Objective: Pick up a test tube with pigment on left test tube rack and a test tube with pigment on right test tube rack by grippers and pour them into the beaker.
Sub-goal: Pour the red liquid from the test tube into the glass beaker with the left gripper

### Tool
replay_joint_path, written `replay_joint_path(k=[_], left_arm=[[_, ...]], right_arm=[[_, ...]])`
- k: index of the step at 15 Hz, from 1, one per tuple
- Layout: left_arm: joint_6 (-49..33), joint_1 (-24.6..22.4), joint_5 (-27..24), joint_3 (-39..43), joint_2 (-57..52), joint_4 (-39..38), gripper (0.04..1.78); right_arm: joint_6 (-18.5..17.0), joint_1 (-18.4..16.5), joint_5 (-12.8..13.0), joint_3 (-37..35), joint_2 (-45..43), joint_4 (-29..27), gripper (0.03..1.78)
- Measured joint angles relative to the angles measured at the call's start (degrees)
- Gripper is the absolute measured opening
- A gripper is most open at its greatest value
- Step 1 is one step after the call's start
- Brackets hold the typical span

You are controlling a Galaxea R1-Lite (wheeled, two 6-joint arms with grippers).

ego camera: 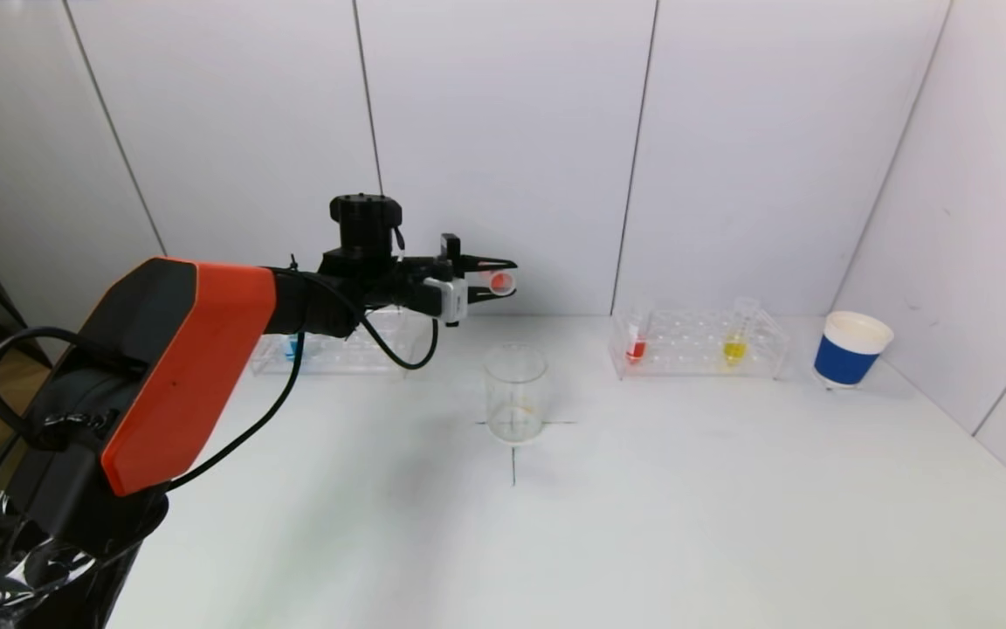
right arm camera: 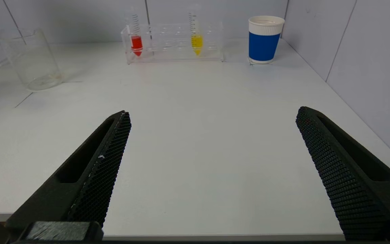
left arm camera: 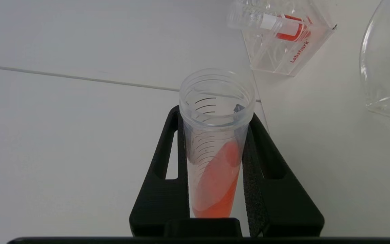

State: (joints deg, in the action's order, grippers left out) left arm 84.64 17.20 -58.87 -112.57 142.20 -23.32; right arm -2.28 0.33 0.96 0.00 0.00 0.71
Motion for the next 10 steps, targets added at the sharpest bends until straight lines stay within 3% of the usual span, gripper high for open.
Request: replay_joint_path(k=[10], left_arm=[[9.5, 0.0, 3.1, 0.6, 1.1, -0.9, 0.46]], right_arm=[[0.0, 0.0, 0.0, 0.0, 0.0, 0.0, 1.77]])
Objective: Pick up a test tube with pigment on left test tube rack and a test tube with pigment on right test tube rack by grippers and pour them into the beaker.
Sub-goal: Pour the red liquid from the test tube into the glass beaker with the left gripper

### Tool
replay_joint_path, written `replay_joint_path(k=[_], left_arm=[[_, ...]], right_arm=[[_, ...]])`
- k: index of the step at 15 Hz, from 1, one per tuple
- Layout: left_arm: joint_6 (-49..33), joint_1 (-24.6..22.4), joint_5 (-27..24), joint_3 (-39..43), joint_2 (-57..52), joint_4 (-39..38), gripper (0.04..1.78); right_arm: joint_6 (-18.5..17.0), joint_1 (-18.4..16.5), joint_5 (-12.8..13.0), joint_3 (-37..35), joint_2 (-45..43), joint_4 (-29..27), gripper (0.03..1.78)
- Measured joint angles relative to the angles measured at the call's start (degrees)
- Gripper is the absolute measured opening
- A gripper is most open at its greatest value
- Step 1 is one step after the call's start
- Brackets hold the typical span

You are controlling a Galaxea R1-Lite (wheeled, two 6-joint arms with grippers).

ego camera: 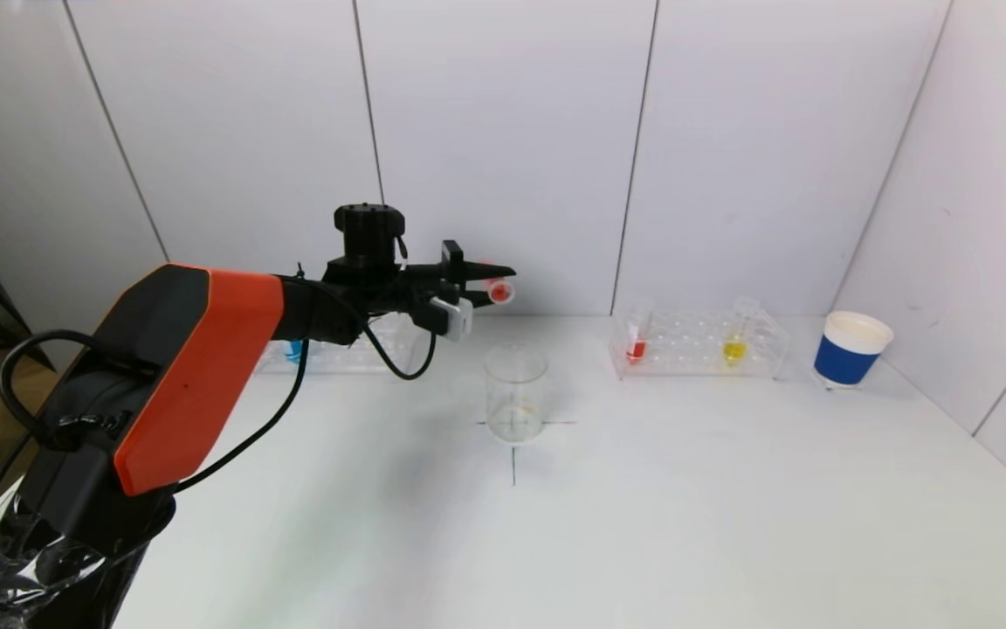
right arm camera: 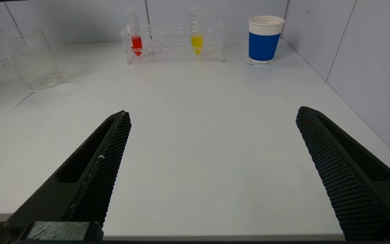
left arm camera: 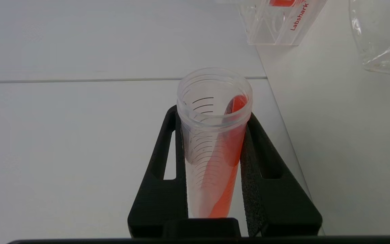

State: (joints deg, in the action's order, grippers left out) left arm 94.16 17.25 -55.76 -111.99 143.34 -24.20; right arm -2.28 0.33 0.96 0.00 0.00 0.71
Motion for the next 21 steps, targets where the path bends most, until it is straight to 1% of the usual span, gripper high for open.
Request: replay_joint_path(k=[10, 16, 21], left_arm=[[4.5, 0.2, 1.2, 4.5, -2.3, -0.1, 0.46], [4.8, 0.7, 1.2, 5.5, -3.5, -0.1, 0.46], [8.3, 1.0, 2.0, 6.0, -4.3, 0.0, 0.46]], right_arm=[[0.0, 0.0, 0.0, 0.0, 0.0, 0.0, 1.77], [0.0, 0.0, 0.0, 0.0, 0.0, 0.0, 1.77], [0.0, 0.0, 0.0, 0.0, 0.0, 0.0, 1.77]])
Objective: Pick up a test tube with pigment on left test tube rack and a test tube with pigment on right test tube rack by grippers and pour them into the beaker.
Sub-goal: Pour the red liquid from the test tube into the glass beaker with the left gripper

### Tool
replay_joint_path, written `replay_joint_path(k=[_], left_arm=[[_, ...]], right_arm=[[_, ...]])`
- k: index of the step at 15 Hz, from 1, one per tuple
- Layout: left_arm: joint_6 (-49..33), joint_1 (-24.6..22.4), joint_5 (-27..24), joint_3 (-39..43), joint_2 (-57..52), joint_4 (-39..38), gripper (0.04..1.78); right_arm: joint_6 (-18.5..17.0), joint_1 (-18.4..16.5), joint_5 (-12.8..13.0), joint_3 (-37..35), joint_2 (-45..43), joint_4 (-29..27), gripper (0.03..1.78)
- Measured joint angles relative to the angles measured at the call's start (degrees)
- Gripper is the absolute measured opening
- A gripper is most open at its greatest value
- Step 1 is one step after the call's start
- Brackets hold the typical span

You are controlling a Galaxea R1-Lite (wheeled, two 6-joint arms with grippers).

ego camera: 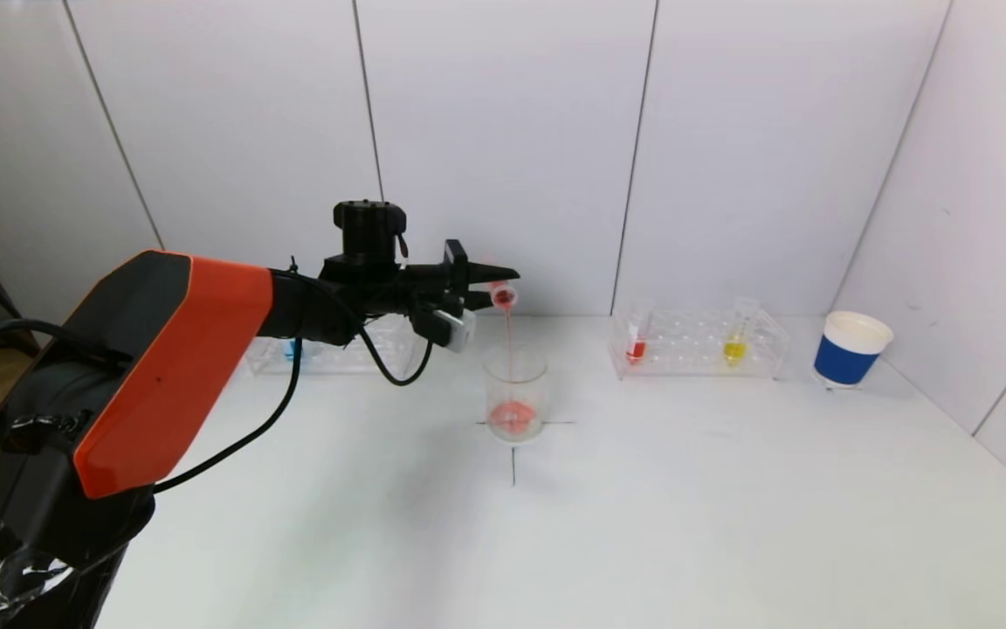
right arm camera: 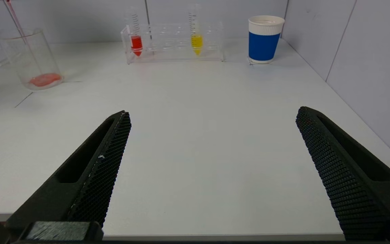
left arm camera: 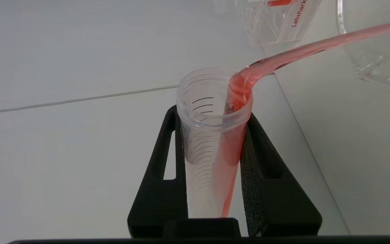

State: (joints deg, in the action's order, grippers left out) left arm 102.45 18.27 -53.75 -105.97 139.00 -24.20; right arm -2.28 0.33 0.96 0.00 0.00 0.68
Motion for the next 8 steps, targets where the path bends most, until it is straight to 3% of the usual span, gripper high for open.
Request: replay_joint_path(k=[8], left_arm=[[4.0, 0.2, 1.1, 0.1, -1.0, 0.0, 0.46]], right_arm=[[0.0, 0.0, 0.0, 0.0, 0.0, 0.0, 1.77]])
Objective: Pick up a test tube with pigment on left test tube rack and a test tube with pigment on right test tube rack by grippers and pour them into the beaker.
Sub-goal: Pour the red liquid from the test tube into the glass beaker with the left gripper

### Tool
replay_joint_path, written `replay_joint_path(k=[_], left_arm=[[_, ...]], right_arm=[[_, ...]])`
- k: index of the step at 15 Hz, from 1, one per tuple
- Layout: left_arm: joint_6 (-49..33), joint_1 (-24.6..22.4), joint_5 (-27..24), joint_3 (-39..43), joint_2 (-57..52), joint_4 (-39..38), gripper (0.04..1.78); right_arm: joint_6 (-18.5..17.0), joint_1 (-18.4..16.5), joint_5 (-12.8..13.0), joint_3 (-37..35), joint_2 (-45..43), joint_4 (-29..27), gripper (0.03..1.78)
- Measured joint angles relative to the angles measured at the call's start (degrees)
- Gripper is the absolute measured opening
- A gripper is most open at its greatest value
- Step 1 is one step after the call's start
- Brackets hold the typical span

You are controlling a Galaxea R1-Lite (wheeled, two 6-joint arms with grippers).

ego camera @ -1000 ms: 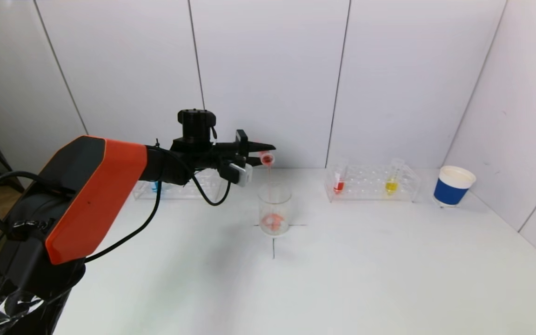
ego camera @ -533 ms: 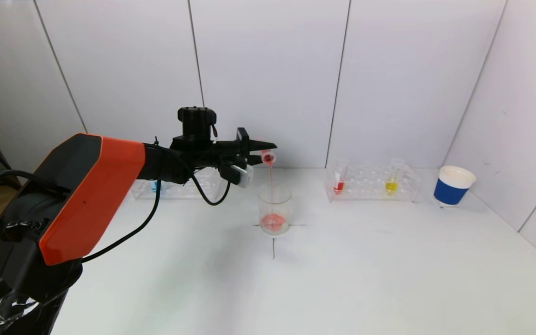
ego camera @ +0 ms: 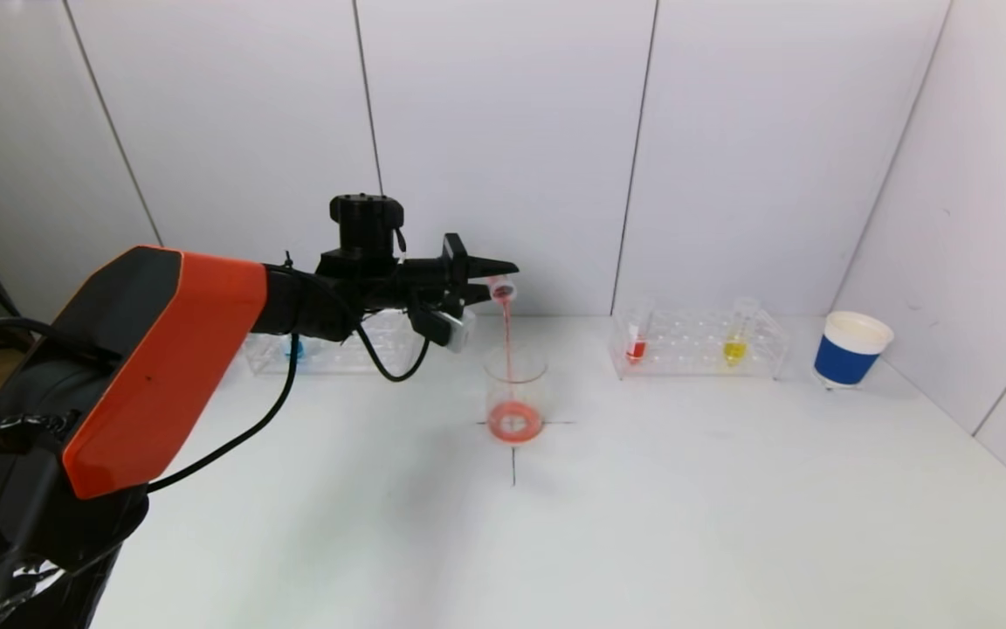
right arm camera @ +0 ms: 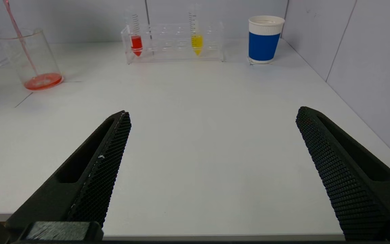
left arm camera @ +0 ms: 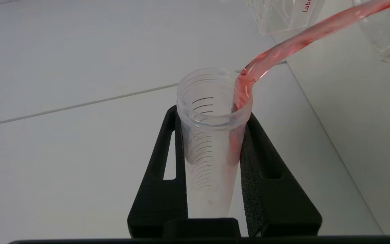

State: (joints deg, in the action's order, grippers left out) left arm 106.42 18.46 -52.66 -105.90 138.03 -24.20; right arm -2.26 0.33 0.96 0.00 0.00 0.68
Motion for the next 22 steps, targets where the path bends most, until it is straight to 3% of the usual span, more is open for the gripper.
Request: replay_joint_path(k=[22], left_arm=[[3.1, 0.7, 1.0, 0.0, -0.7, -1.9, 0.46]], right_arm=[[0.0, 0.0, 0.0, 0.0, 0.0, 0.0, 1.77]])
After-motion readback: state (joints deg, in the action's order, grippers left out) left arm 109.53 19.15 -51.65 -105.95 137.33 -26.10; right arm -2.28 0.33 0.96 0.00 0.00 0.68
